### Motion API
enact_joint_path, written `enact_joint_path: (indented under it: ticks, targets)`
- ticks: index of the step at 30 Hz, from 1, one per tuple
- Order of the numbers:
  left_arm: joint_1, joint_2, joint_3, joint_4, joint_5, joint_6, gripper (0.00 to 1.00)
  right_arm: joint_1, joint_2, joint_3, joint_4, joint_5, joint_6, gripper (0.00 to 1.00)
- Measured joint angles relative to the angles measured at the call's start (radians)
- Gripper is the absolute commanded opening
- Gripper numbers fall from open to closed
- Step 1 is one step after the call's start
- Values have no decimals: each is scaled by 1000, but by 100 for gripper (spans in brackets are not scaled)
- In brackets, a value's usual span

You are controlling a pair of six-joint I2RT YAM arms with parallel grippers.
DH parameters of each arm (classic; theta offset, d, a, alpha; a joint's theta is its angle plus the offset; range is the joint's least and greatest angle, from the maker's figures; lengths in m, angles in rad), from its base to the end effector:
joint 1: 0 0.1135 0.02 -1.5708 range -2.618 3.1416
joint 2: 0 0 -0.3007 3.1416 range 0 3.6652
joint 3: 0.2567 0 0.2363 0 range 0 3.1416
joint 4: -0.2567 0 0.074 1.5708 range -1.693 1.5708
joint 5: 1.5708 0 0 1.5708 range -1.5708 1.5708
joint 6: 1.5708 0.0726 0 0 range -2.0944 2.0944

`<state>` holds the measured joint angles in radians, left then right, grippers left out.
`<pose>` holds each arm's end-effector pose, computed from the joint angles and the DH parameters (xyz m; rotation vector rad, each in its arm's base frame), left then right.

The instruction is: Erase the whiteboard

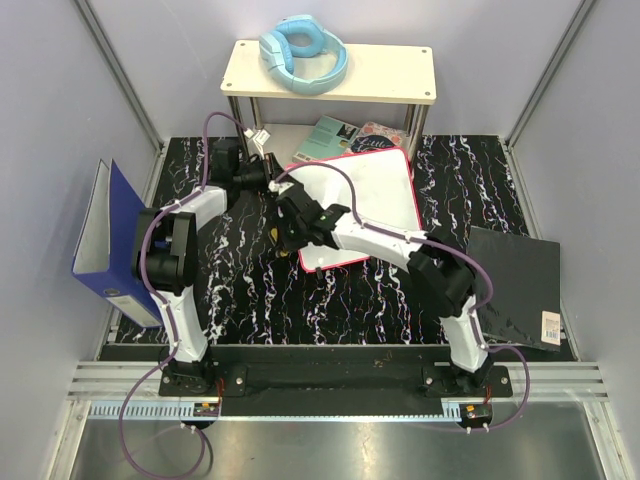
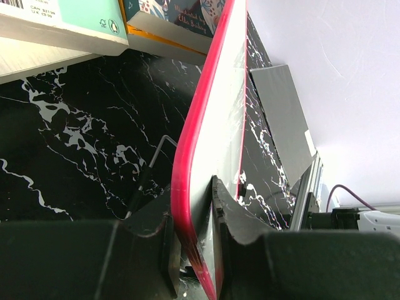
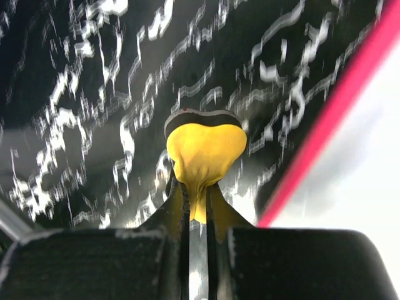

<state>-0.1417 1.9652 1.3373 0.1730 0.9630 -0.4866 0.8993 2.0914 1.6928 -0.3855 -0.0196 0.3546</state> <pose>0.4464 -0.1239 0.2547 0.2951 2.0526 -1.3599 0.3145 0.3980 0.2374 -0.6674 2.3527 0.6148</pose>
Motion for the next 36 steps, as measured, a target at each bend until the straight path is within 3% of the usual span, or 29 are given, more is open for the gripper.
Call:
enact_joint_path:
  ticks: [8,13,18,23,36]
  targets:
    - [0,0,3,-10,-2,8,0,4,-250,-226,29,136,-2,0]
    - [0,0,3,-14,-2,8,0,-72,-357,-274,51,216,-3,0]
    - [0,0,3,-14,-2,8,0,-151,-315,-287,40,269,-15,0]
    - [0,0,3,-24,-10,10,0,-151,-231,-286,14,280,-18,0]
    - [2,3,3,-25,-7,9,0,-264,-273,-351,-25,299,27,0]
